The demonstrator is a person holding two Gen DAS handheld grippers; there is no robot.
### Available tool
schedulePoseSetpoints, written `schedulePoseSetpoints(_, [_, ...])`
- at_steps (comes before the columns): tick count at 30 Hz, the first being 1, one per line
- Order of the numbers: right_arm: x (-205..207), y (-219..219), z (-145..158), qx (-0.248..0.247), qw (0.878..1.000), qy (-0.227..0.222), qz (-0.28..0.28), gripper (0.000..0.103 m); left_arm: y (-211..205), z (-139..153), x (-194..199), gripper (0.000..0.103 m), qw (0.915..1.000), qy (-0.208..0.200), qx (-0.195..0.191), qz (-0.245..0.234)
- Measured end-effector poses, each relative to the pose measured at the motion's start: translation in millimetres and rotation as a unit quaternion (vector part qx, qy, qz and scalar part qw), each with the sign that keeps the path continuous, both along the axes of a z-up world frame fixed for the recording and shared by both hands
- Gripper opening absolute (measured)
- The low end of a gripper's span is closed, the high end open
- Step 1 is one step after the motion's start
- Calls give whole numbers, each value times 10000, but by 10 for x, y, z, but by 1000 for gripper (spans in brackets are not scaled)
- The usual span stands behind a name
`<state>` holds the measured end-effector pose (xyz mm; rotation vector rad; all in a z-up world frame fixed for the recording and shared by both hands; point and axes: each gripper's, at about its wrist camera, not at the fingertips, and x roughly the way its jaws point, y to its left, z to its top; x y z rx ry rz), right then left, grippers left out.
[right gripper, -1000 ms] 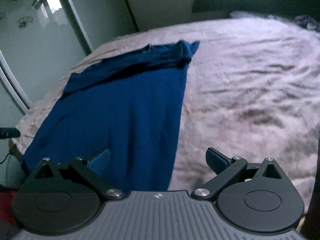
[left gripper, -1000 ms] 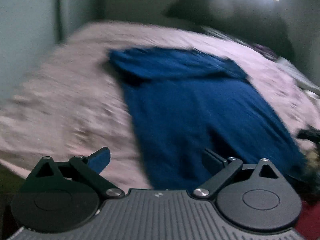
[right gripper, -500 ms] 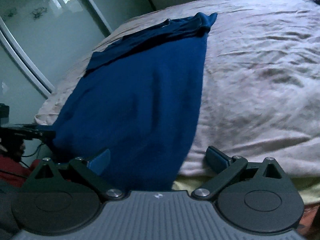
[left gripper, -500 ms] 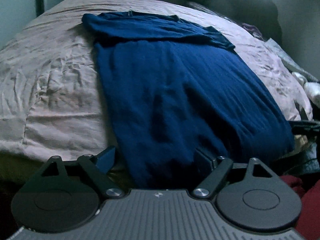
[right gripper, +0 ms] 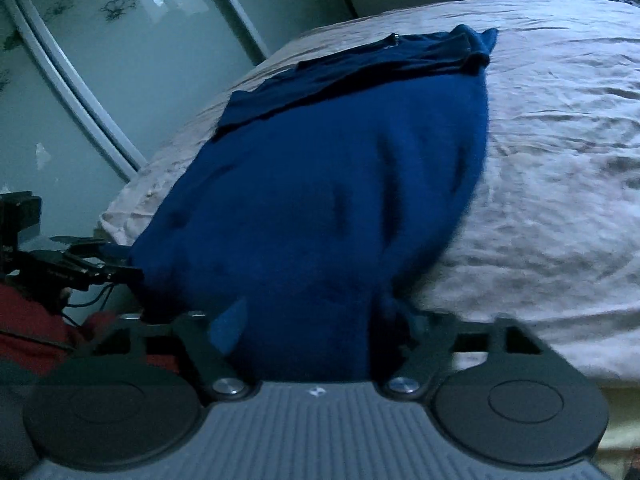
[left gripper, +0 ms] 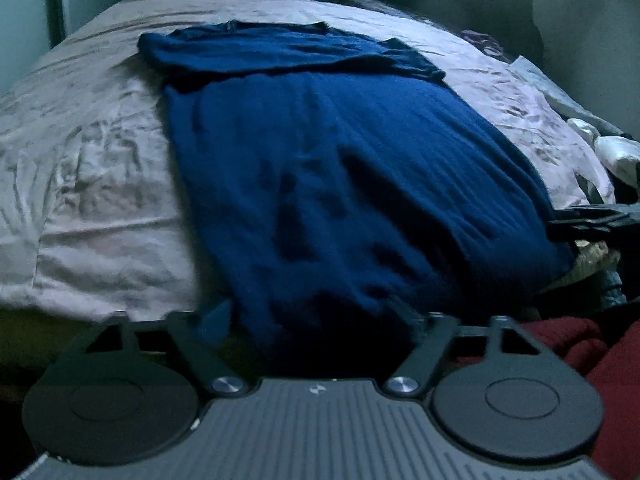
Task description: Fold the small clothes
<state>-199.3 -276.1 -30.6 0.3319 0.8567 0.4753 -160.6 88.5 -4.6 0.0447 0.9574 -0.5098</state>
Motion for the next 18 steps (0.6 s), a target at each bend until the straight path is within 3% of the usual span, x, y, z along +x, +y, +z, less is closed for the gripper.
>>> schedulePoseSetpoints(1, [4, -24, -5, -28, 10000, 19, -65, 35, -9, 7, 0, 37, 10000, -20, -24, 5])
schedulePoseSetpoints(2, [8, -61, -21, -23, 9999, 51, -110, 26, -6, 8, 14, 30, 10000, 22, -92, 3])
schedulePoseSetpoints(3, [7, -85, -38, -19, 9998, 74, -157, 19, 6, 2, 35, 14, 9998, 90, -179, 18])
schedulePoseSetpoints(4, [4, -94, -49, -10, 9998, 71, -167, 18, 13, -3, 51, 10, 9997, 128, -215, 45])
schedulePoseSetpoints(10, [27, -88, -10, 201, 9995, -69, -224, 14, -16, 109, 26, 8, 9996, -133, -265, -28])
schedulePoseSetpoints(18, [166, -147, 249, 1048, 9926, -529, -303, 14, 109, 425, 153, 8, 9949, -437, -907, 85])
